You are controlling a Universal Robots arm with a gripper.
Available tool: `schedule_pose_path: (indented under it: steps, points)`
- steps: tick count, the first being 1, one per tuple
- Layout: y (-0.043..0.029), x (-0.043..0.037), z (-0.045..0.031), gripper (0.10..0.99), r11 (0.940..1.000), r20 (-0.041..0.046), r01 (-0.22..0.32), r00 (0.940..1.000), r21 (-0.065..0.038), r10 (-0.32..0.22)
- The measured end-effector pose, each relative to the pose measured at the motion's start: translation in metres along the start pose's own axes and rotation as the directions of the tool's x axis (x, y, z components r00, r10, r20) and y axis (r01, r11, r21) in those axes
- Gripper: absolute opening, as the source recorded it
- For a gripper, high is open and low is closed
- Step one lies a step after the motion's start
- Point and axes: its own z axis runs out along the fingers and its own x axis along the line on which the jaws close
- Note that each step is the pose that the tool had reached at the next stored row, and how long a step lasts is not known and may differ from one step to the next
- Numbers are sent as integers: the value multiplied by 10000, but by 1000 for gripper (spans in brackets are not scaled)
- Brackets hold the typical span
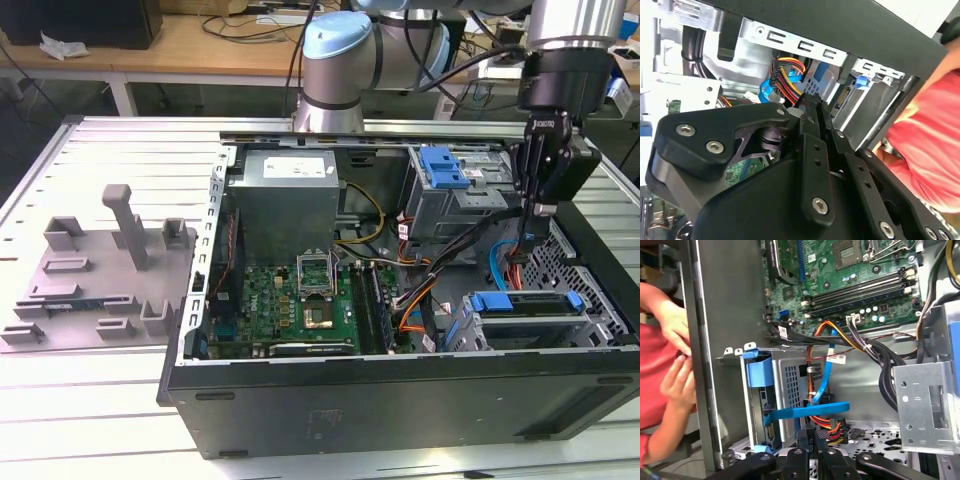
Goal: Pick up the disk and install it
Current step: 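Insert the first disk wire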
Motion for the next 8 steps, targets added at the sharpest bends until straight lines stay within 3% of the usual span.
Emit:
schedule_pose_path:
  steps: [1, 2, 6, 7, 8]
  points:
    - [-3, 19, 2, 169, 10000, 81, 3, 10000, -10, -3]
    - [-7, 51, 6, 169, 10000, 215, 7, 9998, -27, -7]
    - [-18, 135, 24, 169, 10000, 452, 15, 9990, -58, -13]
    - [-24, 172, 34, 169, 10000, 586, 21, 9983, -75, -16]
    - [-26, 190, 38, 169, 10000, 659, 24, 9978, -85, -18]
